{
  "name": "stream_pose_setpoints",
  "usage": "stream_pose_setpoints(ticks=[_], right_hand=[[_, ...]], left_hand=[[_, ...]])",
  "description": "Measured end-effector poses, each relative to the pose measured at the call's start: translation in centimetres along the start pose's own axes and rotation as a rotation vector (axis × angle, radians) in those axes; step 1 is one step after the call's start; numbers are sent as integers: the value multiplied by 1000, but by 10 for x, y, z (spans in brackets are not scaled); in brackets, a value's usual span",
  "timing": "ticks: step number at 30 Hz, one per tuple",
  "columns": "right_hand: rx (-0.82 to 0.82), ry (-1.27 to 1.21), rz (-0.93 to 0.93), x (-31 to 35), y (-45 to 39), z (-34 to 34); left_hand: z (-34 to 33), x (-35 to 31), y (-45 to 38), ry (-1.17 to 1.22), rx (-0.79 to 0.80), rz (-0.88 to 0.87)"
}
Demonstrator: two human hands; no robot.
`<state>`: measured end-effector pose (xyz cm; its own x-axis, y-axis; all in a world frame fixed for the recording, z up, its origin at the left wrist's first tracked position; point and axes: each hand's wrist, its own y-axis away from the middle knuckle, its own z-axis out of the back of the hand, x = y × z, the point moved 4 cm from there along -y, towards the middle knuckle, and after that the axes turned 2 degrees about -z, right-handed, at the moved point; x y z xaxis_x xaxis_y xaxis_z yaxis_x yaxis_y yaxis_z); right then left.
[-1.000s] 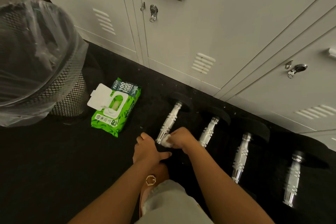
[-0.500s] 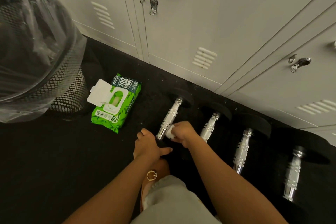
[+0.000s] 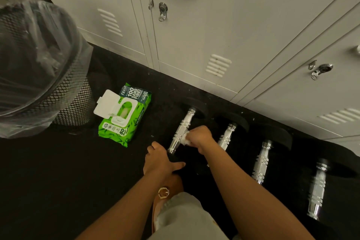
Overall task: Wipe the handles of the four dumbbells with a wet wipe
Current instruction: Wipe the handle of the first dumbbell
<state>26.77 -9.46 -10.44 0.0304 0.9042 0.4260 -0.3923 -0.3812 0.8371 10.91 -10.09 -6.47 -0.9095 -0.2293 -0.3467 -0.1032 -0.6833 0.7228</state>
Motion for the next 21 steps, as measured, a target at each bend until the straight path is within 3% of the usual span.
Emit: stream_pose_setpoints(ticks=[4, 10, 15, 21], right_hand=[[-120, -107, 6, 20, 12, 18], [-4, -50, 7, 9, 26, 5], [-133, -220, -12, 22, 7, 21], [-52, -199, -27, 13, 9, 15]], left_hand=[[1, -1, 0, -10, -15, 2], [0, -1, 2, 1, -14, -8], [1, -1, 1, 1, -22, -10], [-1, -1, 1, 2, -12, -11]])
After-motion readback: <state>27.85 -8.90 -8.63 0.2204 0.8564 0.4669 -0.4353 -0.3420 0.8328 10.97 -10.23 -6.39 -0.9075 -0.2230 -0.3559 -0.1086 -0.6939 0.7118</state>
